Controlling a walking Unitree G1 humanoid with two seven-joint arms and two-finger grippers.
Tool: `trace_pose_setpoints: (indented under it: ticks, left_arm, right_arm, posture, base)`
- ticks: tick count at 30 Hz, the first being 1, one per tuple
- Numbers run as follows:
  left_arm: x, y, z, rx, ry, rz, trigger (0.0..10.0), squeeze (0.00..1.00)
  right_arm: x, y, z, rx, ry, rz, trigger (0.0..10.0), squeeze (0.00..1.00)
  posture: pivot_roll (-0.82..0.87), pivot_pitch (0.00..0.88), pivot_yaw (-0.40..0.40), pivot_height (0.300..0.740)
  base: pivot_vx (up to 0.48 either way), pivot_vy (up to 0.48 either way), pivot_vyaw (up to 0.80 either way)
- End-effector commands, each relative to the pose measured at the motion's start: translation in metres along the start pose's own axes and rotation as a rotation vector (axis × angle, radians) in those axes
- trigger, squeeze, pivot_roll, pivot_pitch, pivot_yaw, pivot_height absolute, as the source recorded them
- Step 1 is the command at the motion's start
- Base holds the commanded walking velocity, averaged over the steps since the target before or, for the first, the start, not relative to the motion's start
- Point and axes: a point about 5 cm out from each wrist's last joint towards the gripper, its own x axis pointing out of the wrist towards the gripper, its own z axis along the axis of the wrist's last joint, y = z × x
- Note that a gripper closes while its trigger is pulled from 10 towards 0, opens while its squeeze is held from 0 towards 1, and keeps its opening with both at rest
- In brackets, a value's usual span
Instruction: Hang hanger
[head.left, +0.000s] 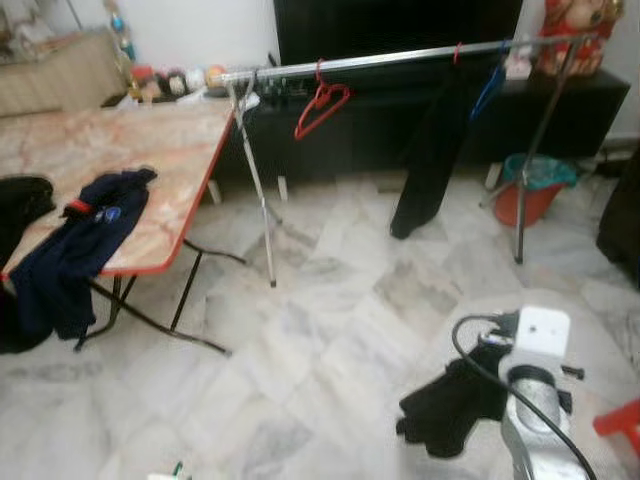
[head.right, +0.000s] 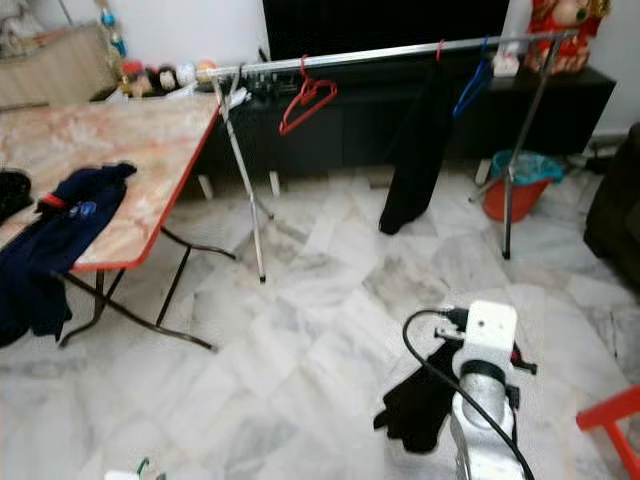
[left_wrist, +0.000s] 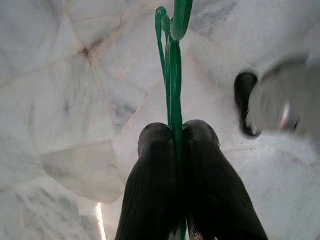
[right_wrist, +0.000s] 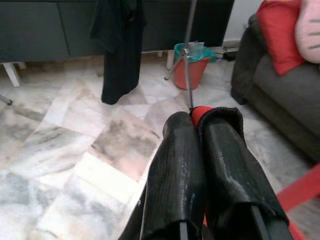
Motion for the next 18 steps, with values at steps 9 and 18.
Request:
trace_pose_setpoints:
  ticks: [9,18]
  left_arm:
    - [-0.002,0.004,-0.010,-0.005,0.033,0.014,10.0,0.00]
    - [-0.001,0.006,-0.006,0.056,0.027,0.029,10.0,0.00]
  right_arm:
    - [0.000,0.012,0.012,0.026,-0.041,0.033,10.0,0.00]
    - [0.003,0.020,0.014,0.030,-0.041,0.055,10.0,0.00]
  posture:
    - [-0.02,0.000,0.052,0.740]
    - [-0.01,0.000,0.051,0.740]
  base:
    - [-0.300,0.000,0.00]
    - [-0.033,0.000,0.00]
